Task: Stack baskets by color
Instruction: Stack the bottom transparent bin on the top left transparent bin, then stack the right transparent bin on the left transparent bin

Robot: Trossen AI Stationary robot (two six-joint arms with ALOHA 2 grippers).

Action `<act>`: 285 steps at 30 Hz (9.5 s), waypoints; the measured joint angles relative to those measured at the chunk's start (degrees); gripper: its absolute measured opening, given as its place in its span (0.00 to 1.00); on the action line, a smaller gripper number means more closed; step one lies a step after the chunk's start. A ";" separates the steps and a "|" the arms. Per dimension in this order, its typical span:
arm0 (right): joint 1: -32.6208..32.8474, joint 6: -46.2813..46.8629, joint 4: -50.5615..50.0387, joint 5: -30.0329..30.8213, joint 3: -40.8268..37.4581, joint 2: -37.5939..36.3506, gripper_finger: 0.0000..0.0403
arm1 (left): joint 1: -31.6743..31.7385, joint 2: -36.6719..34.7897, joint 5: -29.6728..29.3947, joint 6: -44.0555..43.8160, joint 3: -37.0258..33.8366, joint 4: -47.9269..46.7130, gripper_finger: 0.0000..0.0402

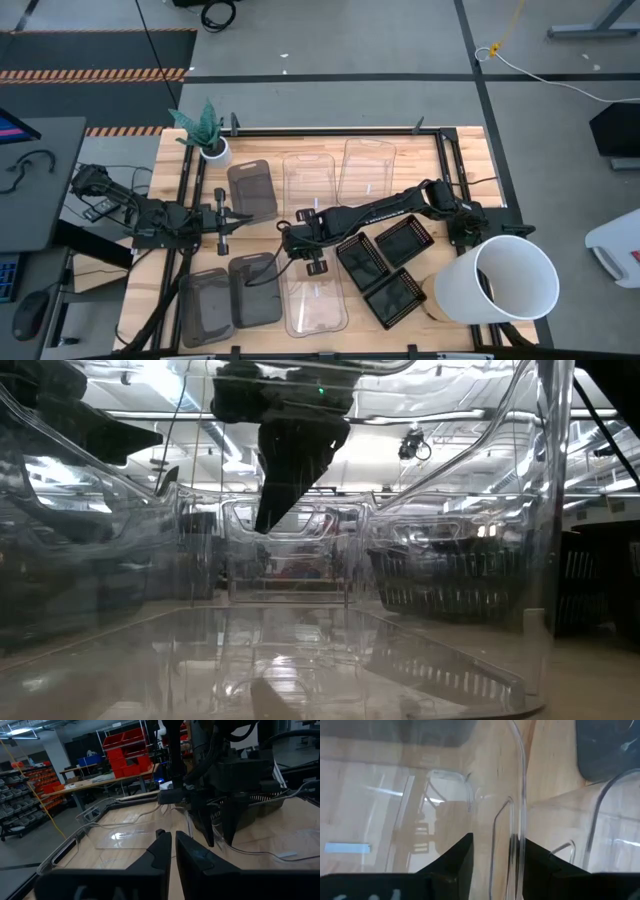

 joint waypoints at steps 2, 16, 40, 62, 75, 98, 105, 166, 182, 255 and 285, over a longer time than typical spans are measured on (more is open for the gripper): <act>0.00 -0.01 -0.58 0.01 0.00 0.00 0.28 | 0.00 0.00 0.01 -0.02 0.00 0.01 0.08; -0.72 2.97 -1.37 -0.73 0.02 0.02 0.02 | 0.00 0.00 0.00 -0.01 -0.01 0.02 0.08; -2.06 2.83 -15.17 0.47 17.16 0.00 0.00 | 0.01 0.00 0.01 -0.01 -0.01 0.02 0.09; -4.67 2.12 -17.67 -2.49 17.18 -9.32 0.00 | 0.01 0.00 0.00 0.00 -0.01 0.04 0.07; -10.41 -0.26 -19.11 -6.98 17.27 -13.54 0.00 | 0.02 0.00 -0.01 0.00 0.00 0.04 0.08; -28.16 -7.78 -16.34 -15.57 17.22 -14.21 0.00 | 0.02 0.00 -0.01 0.00 -0.02 0.02 0.07; -34.98 -10.58 -13.01 -20.48 17.07 -14.19 0.00 | 0.00 0.00 -0.01 0.00 -0.02 0.04 0.08; -31.91 -22.08 -13.00 -17.42 7.89 -13.97 0.00 | 0.02 0.00 0.01 -0.02 -0.02 0.03 0.09; -30.29 -21.19 -14.17 -17.95 7.69 -9.32 0.00 | 0.02 0.00 0.01 0.00 0.00 -0.10 0.08; -48.91 -17.43 -28.86 2.15 -1.60 -5.75 0.52 | 0.01 0.00 0.01 0.00 -0.02 0.02 0.08; -50.66 -21.42 -25.02 -2.19 -4.74 -5.77 0.02 | 0.00 0.00 0.00 -0.01 -0.01 0.03 0.07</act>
